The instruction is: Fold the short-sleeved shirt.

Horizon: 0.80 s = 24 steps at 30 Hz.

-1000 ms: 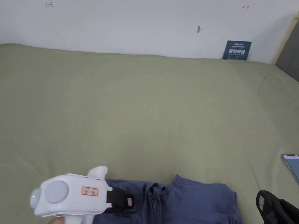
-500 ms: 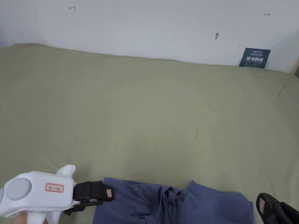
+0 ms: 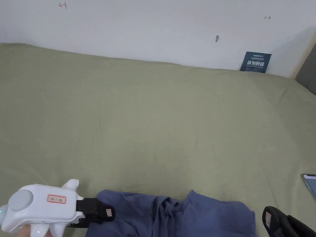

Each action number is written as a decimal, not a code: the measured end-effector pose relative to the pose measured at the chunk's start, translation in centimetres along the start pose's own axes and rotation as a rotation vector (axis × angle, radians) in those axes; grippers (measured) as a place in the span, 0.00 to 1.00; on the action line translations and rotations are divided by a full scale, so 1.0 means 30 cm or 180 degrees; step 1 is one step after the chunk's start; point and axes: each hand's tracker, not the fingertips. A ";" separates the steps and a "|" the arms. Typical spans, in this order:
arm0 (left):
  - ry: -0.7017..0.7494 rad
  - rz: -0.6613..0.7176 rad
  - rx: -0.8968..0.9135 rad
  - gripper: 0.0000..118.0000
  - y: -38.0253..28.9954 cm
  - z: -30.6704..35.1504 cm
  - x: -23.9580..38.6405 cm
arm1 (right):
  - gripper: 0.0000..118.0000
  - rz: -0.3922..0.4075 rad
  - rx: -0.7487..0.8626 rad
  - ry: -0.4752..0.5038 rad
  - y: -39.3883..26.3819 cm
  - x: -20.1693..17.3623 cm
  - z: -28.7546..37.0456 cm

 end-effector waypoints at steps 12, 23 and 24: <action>0.0679 0.0035 0.0653 0.11 -0.037 0.442 0.045 | 0.00 -0.0007 0.0035 0.0186 0.002 -0.005 -0.016; 0.1018 -0.0719 0.0563 0.11 -0.081 0.315 0.497 | 0.00 -0.0090 0.0125 0.0210 0.002 0.034 0.011; 0.0999 -0.0731 0.0556 0.11 -0.091 0.282 0.529 | 0.00 -0.0094 0.0132 0.0201 0.001 0.042 0.014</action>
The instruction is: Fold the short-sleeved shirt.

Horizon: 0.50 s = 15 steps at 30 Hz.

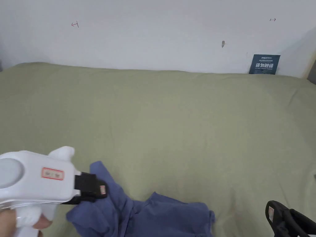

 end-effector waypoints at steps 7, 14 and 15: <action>0.0179 -0.0643 -0.0337 0.11 -0.073 -0.282 0.323 | 0.00 -0.0102 0.0005 -0.0103 -0.016 0.063 0.015; -0.0038 -0.0923 -0.0494 0.94 -0.195 -0.589 0.458 | 0.00 -0.0188 -0.0024 -0.0247 -0.021 0.112 0.051; -0.0067 -0.0906 -0.0437 0.94 -0.191 -0.585 0.452 | 0.00 -0.0196 -0.0026 -0.0265 -0.018 0.119 0.056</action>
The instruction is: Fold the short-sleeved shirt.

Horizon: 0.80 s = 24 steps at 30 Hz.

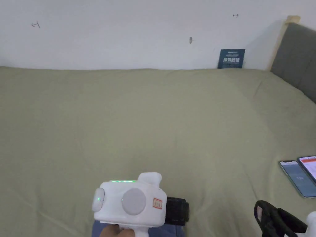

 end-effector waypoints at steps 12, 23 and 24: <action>-0.0891 0.0798 0.0222 0.01 -0.046 0.178 -0.330 | 0.00 0.0009 -0.0101 0.0024 -0.013 -0.008 -0.028; -0.1530 0.0956 -0.0320 0.01 -0.192 -0.179 -0.304 | 0.00 0.0020 -0.0349 0.0084 -0.043 -0.038 -0.074; -0.1559 0.0988 -0.0305 0.01 -0.200 -0.191 -0.316 | 0.00 0.0013 -0.0372 0.0087 -0.047 -0.038 -0.078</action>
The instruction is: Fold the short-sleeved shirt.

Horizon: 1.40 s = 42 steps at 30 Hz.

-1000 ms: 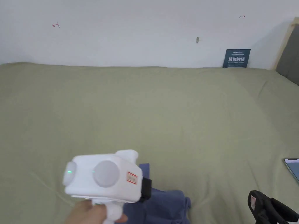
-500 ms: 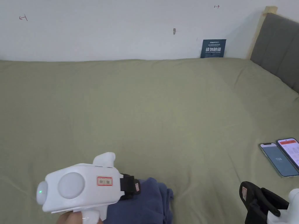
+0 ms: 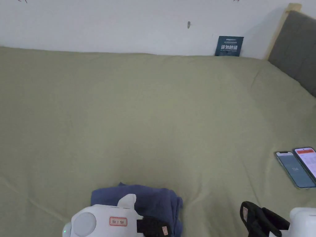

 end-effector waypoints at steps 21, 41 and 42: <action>0.0629 0.0032 0.0734 0.01 -0.011 0.551 -0.082 | 0.00 -0.0743 -0.1699 0.2283 -0.062 -0.163 -0.646; -0.0361 0.0392 0.0381 0.74 0.166 0.398 -0.300 | 0.00 -0.2176 -0.2336 0.3138 -0.291 0.064 -0.928; -0.0269 0.0399 0.0378 0.60 0.177 0.387 -0.293 | 0.00 -0.2134 -0.2342 0.3102 -0.281 0.052 -0.921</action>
